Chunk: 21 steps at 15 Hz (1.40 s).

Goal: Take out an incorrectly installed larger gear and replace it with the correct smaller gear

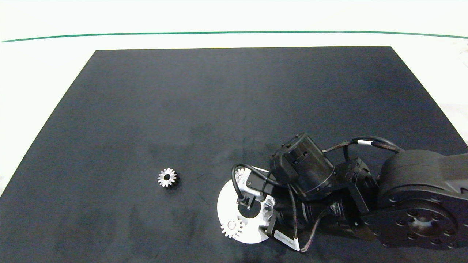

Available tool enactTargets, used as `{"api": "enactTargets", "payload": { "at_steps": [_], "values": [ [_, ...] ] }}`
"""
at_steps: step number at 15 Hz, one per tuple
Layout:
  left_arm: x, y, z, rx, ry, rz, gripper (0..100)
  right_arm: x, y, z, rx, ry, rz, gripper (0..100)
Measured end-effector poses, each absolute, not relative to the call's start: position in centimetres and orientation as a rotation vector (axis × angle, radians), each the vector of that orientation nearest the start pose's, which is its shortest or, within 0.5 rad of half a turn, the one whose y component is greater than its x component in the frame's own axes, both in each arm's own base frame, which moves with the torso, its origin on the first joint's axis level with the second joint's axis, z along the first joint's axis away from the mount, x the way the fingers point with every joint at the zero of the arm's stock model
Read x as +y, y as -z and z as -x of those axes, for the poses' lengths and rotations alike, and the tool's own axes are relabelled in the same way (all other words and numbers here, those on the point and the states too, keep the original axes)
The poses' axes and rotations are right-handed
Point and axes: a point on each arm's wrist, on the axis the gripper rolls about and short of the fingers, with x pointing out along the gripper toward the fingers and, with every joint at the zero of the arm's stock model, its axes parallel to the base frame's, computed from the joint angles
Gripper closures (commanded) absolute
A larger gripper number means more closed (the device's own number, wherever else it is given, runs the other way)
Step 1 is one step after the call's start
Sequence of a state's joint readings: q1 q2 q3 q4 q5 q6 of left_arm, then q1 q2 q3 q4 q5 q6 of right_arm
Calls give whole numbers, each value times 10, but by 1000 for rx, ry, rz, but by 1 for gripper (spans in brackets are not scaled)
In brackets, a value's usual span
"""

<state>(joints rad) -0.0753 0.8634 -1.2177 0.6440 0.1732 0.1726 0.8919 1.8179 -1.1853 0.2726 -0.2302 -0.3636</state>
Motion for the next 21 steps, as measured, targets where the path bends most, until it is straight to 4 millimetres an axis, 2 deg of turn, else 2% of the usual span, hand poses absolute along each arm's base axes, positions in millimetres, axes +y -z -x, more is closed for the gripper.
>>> {"api": "enactTargets", "payload": {
  "at_steps": [15, 21],
  "values": [
    [1, -330, -42, 296, -74, -206, 0, 243, -168, -204, 701, -762, 841, 62],
    [1, -329, -42, 301, -72, -207, 0, 241, -175, -202, 682, -764, 826, 74]
  ]
}}
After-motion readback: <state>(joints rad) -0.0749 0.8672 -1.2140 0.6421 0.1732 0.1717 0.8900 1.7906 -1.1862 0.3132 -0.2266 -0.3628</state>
